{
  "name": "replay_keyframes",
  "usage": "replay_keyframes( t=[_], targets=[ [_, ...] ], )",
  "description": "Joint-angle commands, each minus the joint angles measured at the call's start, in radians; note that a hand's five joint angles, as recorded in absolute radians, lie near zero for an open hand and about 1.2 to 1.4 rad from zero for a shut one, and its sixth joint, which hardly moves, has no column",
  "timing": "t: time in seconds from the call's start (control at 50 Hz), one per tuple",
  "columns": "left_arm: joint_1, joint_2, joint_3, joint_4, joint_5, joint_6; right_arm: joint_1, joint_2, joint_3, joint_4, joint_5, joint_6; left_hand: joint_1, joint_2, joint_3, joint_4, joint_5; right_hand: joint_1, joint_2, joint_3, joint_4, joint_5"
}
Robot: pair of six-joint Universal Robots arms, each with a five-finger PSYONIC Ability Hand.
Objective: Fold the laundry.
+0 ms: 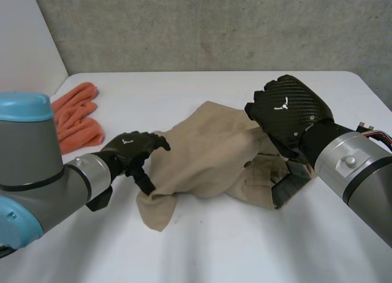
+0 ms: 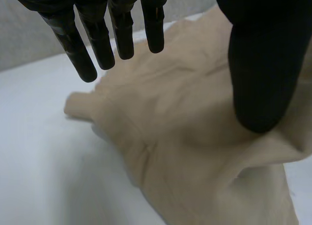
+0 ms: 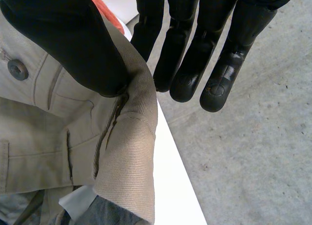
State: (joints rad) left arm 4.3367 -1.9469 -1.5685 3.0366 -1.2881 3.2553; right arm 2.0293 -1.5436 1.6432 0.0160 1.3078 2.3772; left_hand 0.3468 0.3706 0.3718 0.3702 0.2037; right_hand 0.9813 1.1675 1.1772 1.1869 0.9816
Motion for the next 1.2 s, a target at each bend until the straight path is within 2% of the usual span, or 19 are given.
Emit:
replay_keyframes(
  t=[0.02, 0.24, 0.3, 0.34, 0.44, 0.54, 0.66, 0.72, 0.82, 0.94, 1.02, 1.14, 1.2],
  targets=[
    [0.004, -0.098, 0.044, -0.044, 0.001, 0.006, 0.0, 0.002, 0.0, 0.002, 0.005, -0.001, 0.219, 0.195, 0.194, 0.195, 0.187, 0.415, 0.229, 0.219, 0.209, 0.24],
    [-0.008, -0.152, 0.067, -0.048, 0.003, 0.006, -0.014, 0.005, 0.001, 0.002, 0.01, -0.003, 0.477, 0.453, 0.452, 0.453, 0.445, 0.415, 0.229, 0.219, 0.209, 0.24],
    [-0.008, -0.164, 0.07, -0.047, 0.001, 0.007, -0.014, 0.005, 0.001, 0.002, 0.01, -0.003, 0.77, 0.746, 0.745, 0.746, 0.738, 0.415, 0.229, 0.219, 0.209, 0.24],
    [-0.006, -0.165, 0.077, -0.038, -0.003, 0.009, -0.014, 0.005, 0.001, 0.002, 0.01, -0.006, 1.048, 1.024, 1.023, 1.025, 1.016, 0.415, 0.229, 0.219, 0.209, 0.24],
    [-0.002, -0.133, 0.097, -0.022, -0.01, 0.009, -0.014, 0.017, -0.017, 0.016, 0.019, -0.009, 1.05, 1.026, 1.024, 1.026, 1.018, 0.415, 0.229, 0.219, 0.209, 0.24],
    [0.001, 0.026, 0.1, -0.021, -0.014, 0.007, -0.041, 0.017, -0.095, 0.071, 0.044, -0.003, 1.05, 1.026, 1.024, 1.026, 1.018, 0.415, 0.229, 0.219, 0.209, 0.24],
    [0.001, 0.275, 0.114, -0.019, -0.011, 0.003, -0.072, 0.016, -0.34, 0.263, 0.106, 0.054, 1.05, 1.026, 1.024, 1.026, 1.018, 0.415, 0.229, 0.219, 0.209, 0.24],
    [0.006, 0.389, 0.128, -0.016, -0.013, 0.0, -0.081, 0.029, -0.486, 0.384, 0.108, 0.102, 1.05, 1.026, 1.024, 1.026, 1.018, 0.415, 0.229, 0.219, 0.209, 0.24],
    [0.006, 0.453, 0.146, -0.015, -0.014, -0.002, -0.086, 0.102, -0.658, 0.533, 0.105, 0.117, 1.05, 1.026, 1.024, 1.026, 1.018, 0.415, 0.229, 0.219, 0.209, 0.24],
    [0.006, 0.405, 0.177, -0.009, -0.016, -0.002, -0.086, 0.247, -0.758, 0.637, 0.097, 0.114, 1.05, 1.026, 1.024, 1.026, 1.018, 0.415, 0.229, 0.219, 0.209, 0.24],
    [0.004, 0.28, 0.223, 0.03, -0.039, 0.007, -0.086, 0.362, -0.813, 0.639, 0.1, 0.112, 1.05, 1.026, 1.024, 1.026, 1.018, 0.415, 0.229, 0.219, 0.209, 0.24],
    [-0.008, 0.028, 0.347, 0.212, -0.062, 0.055, -0.084, 0.543, -0.957, 0.572, 0.108, 0.128, 1.05, 1.026, 1.024, 1.026, 1.018, 0.415, 0.229, 0.219, 0.209, 0.24],
    [-0.014, -0.062, 0.43, 0.361, -0.079, 0.118, -0.072, 0.623, -1.046, 0.429, 0.122, 0.131, 1.05, 1.026, 1.024, 1.026, 1.018, 0.415, 0.229, 0.219, 0.209, 0.24]
  ],
)
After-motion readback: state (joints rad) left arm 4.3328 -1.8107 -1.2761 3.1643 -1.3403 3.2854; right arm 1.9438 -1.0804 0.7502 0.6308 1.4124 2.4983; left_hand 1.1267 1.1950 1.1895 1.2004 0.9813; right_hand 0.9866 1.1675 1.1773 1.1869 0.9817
